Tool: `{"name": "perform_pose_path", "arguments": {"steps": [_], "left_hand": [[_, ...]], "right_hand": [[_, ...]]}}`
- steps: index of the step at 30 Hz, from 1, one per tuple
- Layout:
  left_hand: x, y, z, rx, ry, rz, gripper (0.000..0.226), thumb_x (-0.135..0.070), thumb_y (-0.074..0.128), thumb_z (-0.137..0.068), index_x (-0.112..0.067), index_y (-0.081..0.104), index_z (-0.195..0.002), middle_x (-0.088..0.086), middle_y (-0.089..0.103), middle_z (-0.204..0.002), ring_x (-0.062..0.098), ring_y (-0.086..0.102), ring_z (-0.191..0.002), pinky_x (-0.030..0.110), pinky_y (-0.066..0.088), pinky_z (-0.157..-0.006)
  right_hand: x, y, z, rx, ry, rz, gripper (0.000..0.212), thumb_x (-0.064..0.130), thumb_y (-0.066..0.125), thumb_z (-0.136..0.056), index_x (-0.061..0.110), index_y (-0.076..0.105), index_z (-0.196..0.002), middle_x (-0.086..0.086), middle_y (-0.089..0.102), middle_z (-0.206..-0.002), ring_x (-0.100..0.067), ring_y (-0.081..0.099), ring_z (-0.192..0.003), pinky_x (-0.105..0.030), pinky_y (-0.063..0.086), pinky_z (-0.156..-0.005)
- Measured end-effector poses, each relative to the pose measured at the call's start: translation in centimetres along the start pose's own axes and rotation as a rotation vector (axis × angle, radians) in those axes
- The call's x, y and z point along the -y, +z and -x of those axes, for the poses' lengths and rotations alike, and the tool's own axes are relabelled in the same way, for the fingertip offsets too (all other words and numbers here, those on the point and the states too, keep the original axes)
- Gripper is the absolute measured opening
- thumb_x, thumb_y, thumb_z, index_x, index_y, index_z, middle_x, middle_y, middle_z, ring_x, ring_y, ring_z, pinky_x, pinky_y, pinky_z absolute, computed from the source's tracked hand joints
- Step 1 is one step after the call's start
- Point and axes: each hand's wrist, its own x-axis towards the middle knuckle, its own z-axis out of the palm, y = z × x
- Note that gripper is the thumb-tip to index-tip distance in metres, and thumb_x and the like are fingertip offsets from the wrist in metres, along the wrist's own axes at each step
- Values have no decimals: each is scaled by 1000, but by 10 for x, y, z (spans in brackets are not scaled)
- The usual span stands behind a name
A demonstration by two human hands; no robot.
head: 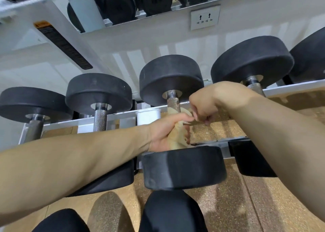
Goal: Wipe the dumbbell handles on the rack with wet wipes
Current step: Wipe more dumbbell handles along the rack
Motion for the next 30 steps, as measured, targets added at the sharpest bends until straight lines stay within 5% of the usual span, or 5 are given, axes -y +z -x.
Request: {"name": "perform_pose_path", "arguments": {"steps": [3,10,19,25,30], "left_hand": [[1,9,11,-103,25,-51,9,-17,61,-97,-12,63,-90,4,59,-60,15,60,-49,28,55,-55],[-43,12,-19,-451,131,24,8,-16,69,-93,-9,70,-94,8,72,-75,23,71,-65,33,59,-64],[-2,-11,-12,68,31,322,25,-22,60,-83,-20,54,-59,-9,43,-48,7,43,-44,20,45,-54],[-17,23,7,-344,-83,22,22,-20,61,-95,-10,61,-76,3,58,-57,17,54,-44,22,44,-48],[-32,38,-5,-664,-4,-54,22,-17,62,-96,-14,51,-77,5,65,-73,15,57,-46,21,45,-40]], "right_hand": [[0,-2,-1,40,13,-19,17,15,62,-96,7,78,-97,1,78,-77,-10,69,-69,-20,53,-66],[-9,3,-17,167,74,-121,14,13,60,-98,5,65,-87,-6,76,-85,-16,64,-63,-24,52,-65],[-2,23,1,-60,11,-585,24,8,48,-98,5,71,-93,-1,76,-82,-12,72,-71,-33,56,-76],[17,42,41,-272,174,-1393,24,4,47,-96,6,70,-94,-14,74,-86,-30,75,-83,-43,60,-84],[28,55,42,-484,374,-1467,27,26,46,-87,15,70,-95,-13,75,-89,-38,72,-88,-58,58,-86]]}}
